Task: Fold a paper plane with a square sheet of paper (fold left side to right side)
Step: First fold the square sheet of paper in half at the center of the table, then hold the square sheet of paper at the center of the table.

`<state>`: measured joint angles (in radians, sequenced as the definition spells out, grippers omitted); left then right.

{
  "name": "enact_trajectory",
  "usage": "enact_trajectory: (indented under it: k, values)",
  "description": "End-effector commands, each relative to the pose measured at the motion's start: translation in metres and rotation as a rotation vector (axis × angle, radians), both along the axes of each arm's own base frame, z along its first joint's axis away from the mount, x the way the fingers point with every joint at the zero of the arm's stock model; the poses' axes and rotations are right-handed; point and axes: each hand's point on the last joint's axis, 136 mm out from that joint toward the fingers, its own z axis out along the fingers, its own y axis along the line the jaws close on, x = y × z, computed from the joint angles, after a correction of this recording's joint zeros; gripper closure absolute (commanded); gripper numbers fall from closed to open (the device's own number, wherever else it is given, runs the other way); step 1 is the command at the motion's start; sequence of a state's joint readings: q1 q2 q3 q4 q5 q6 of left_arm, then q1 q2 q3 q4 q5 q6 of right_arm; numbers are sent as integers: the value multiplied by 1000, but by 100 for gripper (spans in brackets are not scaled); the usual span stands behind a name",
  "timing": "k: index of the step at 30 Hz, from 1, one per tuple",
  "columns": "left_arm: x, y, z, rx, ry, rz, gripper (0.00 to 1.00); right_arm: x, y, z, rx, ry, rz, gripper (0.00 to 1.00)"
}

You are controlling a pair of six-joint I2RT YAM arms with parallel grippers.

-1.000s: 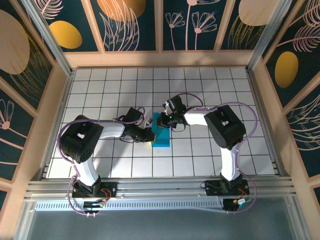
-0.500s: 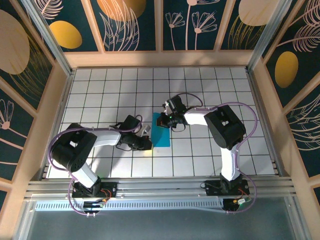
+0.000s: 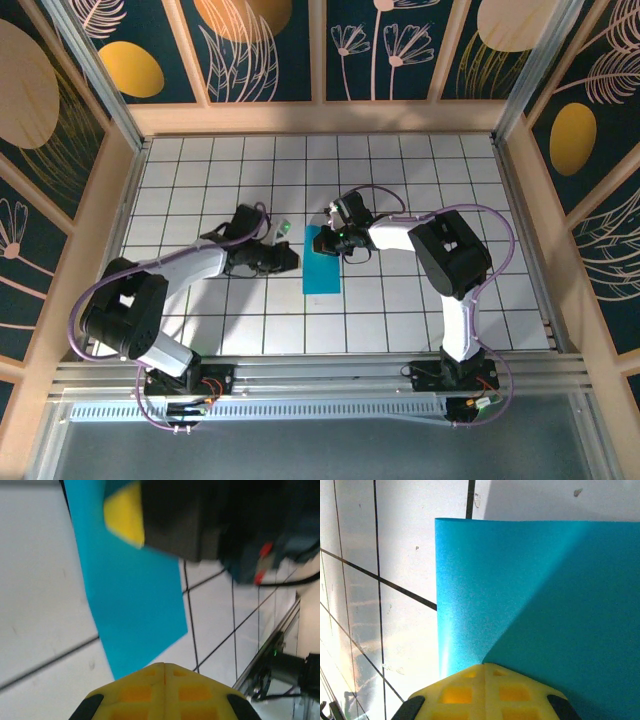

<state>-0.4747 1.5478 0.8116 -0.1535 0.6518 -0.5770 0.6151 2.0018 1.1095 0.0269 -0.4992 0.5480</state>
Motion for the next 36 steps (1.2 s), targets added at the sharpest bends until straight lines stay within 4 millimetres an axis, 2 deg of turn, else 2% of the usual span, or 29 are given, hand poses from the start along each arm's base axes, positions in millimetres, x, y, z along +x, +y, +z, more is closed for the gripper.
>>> enact_trajectory:
  k: [1,6,7,11,20,27,30,33,36]
  values:
    - [7,-3,-11,23,34,-19,100,-18,-29,-38,-141,62,-19,100]
    - [19,-15,-19,-13,41,-31,100,-18,-27,-38,-141,65,-20,100]
    - [19,-17,-27,-17,65,-34,100,-18,-27,-38,-142,66,-20,100]
    - [20,-22,-38,-33,98,-42,100,-18,-27,-38,-145,67,-21,100]
    - [9,-27,-62,-8,141,-68,100,-19,-25,-39,-156,71,-19,100]
    - [3,-23,-82,55,171,-57,100,-16,-23,-35,-153,64,-19,100]
    - [1,-18,-90,93,186,-40,100,-11,-19,-26,-137,49,-21,100]
    - [-2,-14,-95,119,193,-27,100,0,-13,-8,-110,9,-29,100]
    - [-5,-12,-96,128,199,-16,100,12,-7,17,-74,-46,-39,92]
